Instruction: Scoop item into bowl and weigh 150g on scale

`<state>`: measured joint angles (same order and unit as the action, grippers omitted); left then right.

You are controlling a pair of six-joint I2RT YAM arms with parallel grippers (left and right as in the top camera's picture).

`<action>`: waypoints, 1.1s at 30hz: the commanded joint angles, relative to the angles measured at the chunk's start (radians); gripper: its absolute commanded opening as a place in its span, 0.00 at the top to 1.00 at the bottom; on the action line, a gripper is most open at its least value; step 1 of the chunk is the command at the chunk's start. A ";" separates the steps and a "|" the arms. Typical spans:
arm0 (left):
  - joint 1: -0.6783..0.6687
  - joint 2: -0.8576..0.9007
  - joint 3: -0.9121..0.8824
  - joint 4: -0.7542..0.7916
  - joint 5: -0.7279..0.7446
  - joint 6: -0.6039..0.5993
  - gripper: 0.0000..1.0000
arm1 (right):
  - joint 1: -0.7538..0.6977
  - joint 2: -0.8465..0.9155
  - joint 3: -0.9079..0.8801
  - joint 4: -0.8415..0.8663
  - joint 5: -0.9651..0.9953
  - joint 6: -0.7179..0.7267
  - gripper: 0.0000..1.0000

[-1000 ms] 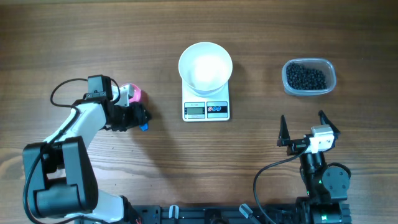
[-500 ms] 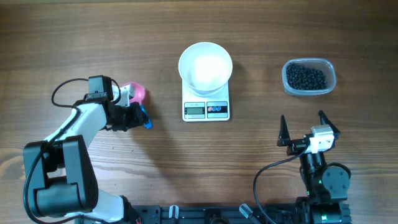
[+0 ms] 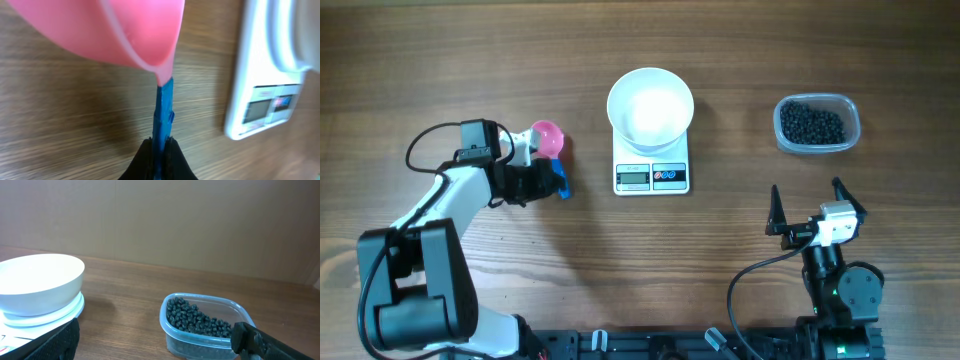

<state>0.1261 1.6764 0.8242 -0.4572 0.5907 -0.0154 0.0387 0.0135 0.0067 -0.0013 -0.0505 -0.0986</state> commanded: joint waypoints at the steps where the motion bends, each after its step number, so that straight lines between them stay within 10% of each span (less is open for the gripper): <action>1: -0.004 -0.066 -0.005 0.048 0.200 0.006 0.96 | 0.003 -0.010 -0.002 0.002 0.005 -0.006 0.00; 18: -0.005 -0.340 -0.005 0.641 0.564 -0.776 0.96 | 0.003 -0.010 -0.002 0.002 0.006 -0.006 0.00; 27: -0.047 -0.470 -0.005 0.731 0.447 -0.812 0.96 | 0.003 -0.010 -0.002 0.048 -0.021 0.011 0.00; 33: -0.110 -0.484 -0.005 0.731 0.338 -0.803 0.96 | 0.003 -0.010 -0.002 0.035 -0.414 0.383 0.00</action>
<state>0.0483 1.2083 0.8143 0.2703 1.0199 -0.8139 0.0387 0.0135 0.0063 0.0574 -0.2008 0.0292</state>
